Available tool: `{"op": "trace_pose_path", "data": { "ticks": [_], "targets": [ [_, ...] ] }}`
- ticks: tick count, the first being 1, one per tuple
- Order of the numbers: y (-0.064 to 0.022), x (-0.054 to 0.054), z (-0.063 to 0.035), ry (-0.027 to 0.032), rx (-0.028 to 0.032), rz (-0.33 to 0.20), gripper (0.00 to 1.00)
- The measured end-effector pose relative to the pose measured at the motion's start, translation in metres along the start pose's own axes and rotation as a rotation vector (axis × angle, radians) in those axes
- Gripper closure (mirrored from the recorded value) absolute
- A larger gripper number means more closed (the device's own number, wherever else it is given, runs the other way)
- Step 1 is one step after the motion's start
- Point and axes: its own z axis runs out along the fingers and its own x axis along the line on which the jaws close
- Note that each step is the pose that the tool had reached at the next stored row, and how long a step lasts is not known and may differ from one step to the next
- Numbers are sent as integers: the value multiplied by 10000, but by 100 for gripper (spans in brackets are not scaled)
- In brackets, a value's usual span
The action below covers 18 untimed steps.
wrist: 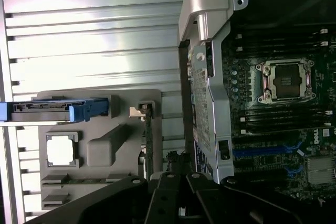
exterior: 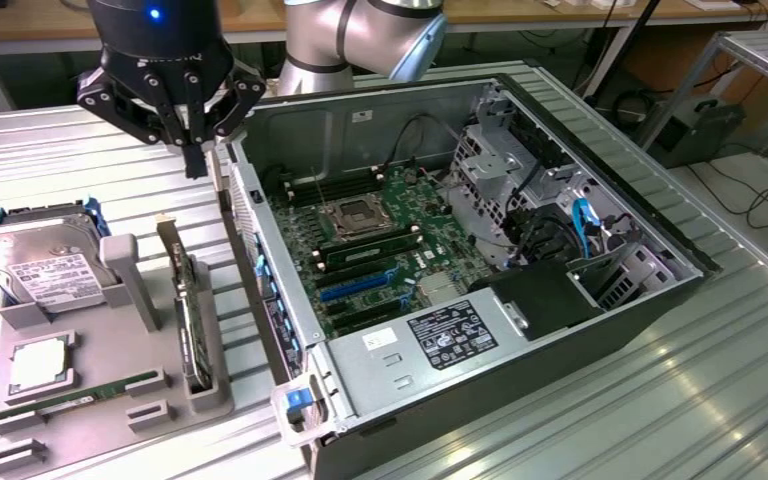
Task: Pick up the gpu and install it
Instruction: 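Reach for the gpu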
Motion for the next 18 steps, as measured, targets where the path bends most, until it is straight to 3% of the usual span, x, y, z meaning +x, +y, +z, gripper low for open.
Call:
{"op": "trace_pose_path", "data": {
  "ticks": [18],
  "targets": [
    [-47,-1,2,0,1,0,89]
  ]
}}
